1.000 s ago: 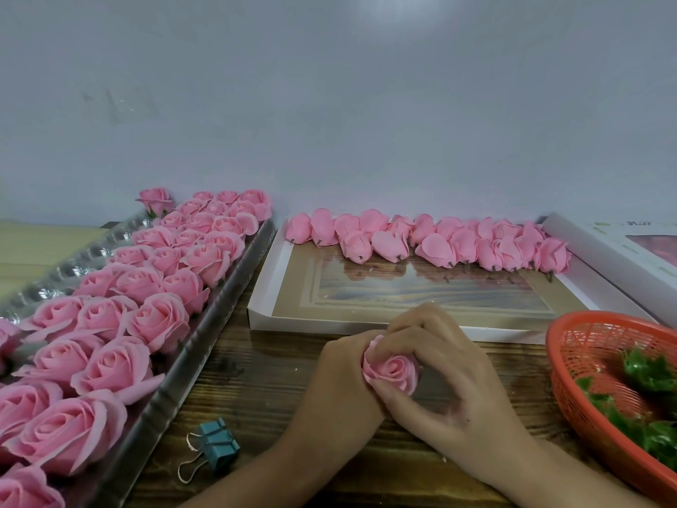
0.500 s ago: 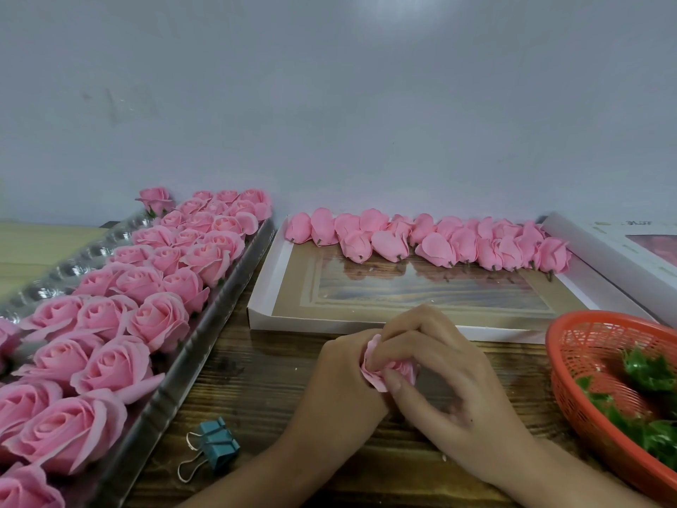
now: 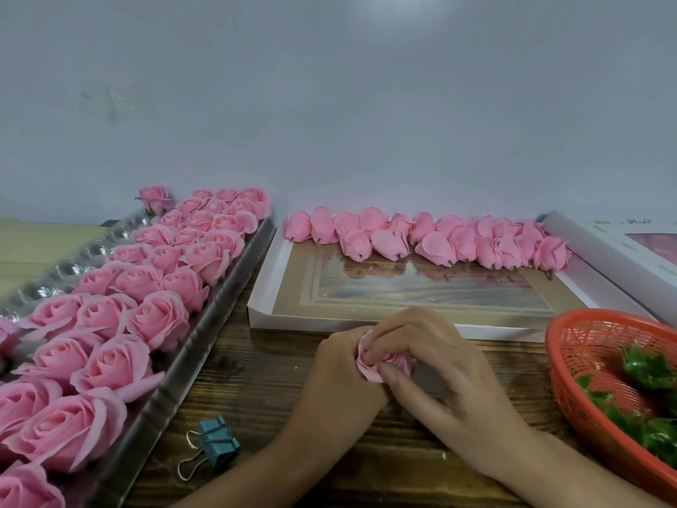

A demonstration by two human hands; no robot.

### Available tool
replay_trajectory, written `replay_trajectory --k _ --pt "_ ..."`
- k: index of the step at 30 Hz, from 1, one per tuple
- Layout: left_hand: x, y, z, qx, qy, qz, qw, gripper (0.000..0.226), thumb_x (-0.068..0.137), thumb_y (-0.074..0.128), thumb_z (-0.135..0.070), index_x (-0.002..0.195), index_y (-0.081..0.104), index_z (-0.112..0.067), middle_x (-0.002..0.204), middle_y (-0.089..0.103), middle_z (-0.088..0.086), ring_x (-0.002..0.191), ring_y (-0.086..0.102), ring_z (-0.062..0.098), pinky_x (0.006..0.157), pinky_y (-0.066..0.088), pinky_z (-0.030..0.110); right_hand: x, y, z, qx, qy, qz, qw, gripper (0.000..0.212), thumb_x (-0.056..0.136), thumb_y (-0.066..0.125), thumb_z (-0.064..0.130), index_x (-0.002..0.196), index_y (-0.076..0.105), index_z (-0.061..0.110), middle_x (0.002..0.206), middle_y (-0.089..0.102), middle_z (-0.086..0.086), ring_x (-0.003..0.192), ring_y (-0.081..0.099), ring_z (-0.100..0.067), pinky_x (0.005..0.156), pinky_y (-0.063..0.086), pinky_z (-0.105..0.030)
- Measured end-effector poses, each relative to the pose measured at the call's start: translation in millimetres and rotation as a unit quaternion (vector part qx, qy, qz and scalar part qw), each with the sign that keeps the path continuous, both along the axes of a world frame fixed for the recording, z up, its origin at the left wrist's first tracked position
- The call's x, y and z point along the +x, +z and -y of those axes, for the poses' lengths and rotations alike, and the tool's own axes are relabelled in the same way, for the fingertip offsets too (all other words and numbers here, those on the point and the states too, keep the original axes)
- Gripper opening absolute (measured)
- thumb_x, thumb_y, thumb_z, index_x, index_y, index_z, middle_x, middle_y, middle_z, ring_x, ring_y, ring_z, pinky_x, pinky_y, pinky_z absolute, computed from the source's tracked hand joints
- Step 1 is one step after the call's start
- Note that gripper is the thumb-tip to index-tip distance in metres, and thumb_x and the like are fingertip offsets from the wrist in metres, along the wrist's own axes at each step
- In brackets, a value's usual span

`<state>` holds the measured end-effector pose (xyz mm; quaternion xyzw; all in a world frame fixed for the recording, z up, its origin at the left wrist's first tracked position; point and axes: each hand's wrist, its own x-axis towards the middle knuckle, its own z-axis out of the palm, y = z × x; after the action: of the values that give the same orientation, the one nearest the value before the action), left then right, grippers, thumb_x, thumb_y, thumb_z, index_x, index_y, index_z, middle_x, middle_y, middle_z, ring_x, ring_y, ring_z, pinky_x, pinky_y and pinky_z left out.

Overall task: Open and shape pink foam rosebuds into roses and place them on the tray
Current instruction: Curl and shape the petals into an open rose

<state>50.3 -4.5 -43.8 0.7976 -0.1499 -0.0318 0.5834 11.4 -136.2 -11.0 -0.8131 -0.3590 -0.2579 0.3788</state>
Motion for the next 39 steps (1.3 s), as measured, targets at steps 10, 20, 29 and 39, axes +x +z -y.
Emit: replay_trajectory --k 10,20,29,39 --pt "-10.6 13.0 -10.2 -0.029 -0.026 0.192 0.981 0.031 0.074 0.068 -0.018 0.057 0.048 -0.035 0.057 0.056 -0.027 0.059 0.053 -0.01 0.055 0.038 0.003 0.6 1.5 1.8 -0.012 -0.003 -0.023 1.0 0.017 0.101 0.047 0.023 0.1 0.065 0.022 0.109 0.06 0.02 0.107 0.06 -0.009 0.089 0.044 -0.032" --pt "-10.4 15.5 -8.2 -0.07 -0.015 0.13 0.989 0.021 0.064 0.062 -0.03 0.046 0.052 -0.028 0.05 0.055 -0.023 0.051 0.05 -0.011 0.052 0.037 0.005 0.6 -0.3 0.3 -0.005 -0.005 -0.028 1.0 0.018 0.098 0.052 0.017 0.106 0.067 0.022 0.114 0.062 0.021 0.111 0.06 -0.009 0.088 0.046 -0.037" --pt "-10.9 13.6 -10.4 -0.041 -0.023 0.179 0.983 0.03 0.076 0.069 -0.012 0.057 0.051 -0.028 0.056 0.054 -0.019 0.058 0.051 -0.003 0.054 0.037 0.009 -0.3 -0.8 0.2 0.024 -0.006 -0.057 0.998 0.016 0.098 0.053 0.022 0.098 0.069 0.018 0.105 0.064 0.018 0.106 0.062 -0.011 0.087 0.047 -0.038" --pt "-3.1 2.4 -3.3 -0.072 -0.038 0.082 0.993 0.019 0.055 0.051 -0.045 0.048 0.053 -0.027 0.053 0.057 -0.023 0.056 0.054 -0.005 0.063 0.041 0.024 -0.4 -1.3 0.2 0.021 0.007 -0.051 0.998 0.01 0.095 0.06 0.026 0.098 0.066 0.019 0.106 0.063 0.016 0.106 0.062 -0.015 0.086 0.047 -0.042"
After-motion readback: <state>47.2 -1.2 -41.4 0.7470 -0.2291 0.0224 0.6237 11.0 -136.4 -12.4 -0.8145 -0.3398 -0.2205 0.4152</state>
